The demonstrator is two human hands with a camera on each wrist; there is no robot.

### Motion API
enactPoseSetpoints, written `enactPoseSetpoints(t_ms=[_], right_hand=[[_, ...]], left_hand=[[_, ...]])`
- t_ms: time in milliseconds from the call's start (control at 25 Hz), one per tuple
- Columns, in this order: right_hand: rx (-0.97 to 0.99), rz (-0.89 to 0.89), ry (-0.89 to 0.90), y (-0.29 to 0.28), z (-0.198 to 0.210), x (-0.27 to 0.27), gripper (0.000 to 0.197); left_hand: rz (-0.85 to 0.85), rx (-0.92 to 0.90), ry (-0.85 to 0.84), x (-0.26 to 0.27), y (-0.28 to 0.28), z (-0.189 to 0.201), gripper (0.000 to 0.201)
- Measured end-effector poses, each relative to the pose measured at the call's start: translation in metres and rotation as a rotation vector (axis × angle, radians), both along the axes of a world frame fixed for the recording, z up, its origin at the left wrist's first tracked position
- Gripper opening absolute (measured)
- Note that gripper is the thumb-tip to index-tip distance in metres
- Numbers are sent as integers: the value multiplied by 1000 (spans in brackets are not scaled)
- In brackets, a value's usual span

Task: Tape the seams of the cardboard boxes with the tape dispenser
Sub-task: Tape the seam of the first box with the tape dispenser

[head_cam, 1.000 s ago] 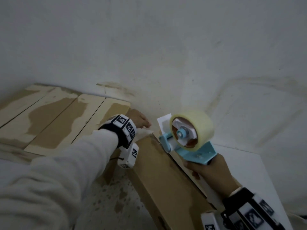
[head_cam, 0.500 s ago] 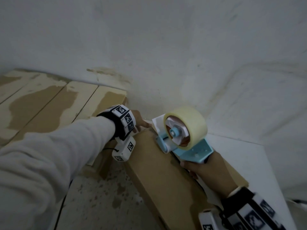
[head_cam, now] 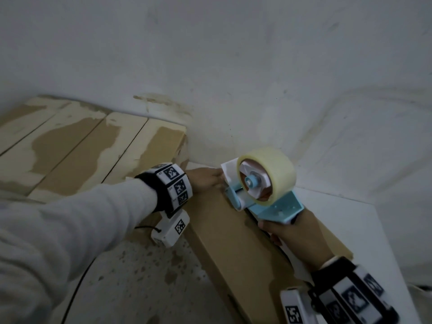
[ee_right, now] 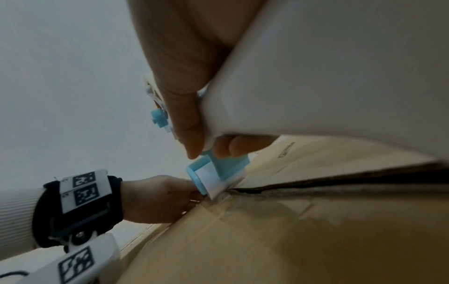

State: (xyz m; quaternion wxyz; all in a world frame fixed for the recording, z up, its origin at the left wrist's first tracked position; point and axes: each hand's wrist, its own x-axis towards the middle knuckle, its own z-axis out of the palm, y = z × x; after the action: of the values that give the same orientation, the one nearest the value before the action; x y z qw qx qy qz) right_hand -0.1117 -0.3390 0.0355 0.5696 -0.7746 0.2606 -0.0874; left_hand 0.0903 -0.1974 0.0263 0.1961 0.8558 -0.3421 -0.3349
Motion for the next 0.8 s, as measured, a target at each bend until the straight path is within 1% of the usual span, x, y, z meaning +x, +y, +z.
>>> enactPoseSetpoints(t_ms=[40, 80, 120, 160, 280, 360, 520, 600, 680, 760, 800], right_hand=[[-5, -1, -3, 1, 0, 0, 20], [-18, 4, -3, 2, 0, 0, 20], [-35, 19, -4, 3, 1, 0, 20], [-61, 47, 0, 3, 1, 1, 21], [-145, 191, 45, 0, 6, 5, 21], [-144, 259, 92, -3, 10, 7, 23], [-133, 282, 150, -13, 11, 4, 33], [-148, 295, 153, -19, 12, -11, 30], [-98, 241, 115, -24, 14, -38, 20], [-28, 188, 67, -28, 12, -72, 21], [-4, 170, 71, -29, 10, -89, 25]], left_hand=[[-37, -26, -13, -7, 4, -5, 50], [-67, -37, -66, -11, 7, -12, 51], [-94, -17, -140, -15, 9, -17, 47], [-99, 5, -195, -16, 10, -21, 43], [-60, 19, -297, -22, 11, -24, 43], [-23, 24, -333, -23, 11, -26, 41], [29, 17, -333, -19, 8, -36, 42], [39, 55, -357, -17, 8, -37, 47], [44, 101, -368, -16, 8, -39, 52], [45, 105, -357, -17, 9, -40, 53], [45, 97, -359, -17, 9, -41, 53]])
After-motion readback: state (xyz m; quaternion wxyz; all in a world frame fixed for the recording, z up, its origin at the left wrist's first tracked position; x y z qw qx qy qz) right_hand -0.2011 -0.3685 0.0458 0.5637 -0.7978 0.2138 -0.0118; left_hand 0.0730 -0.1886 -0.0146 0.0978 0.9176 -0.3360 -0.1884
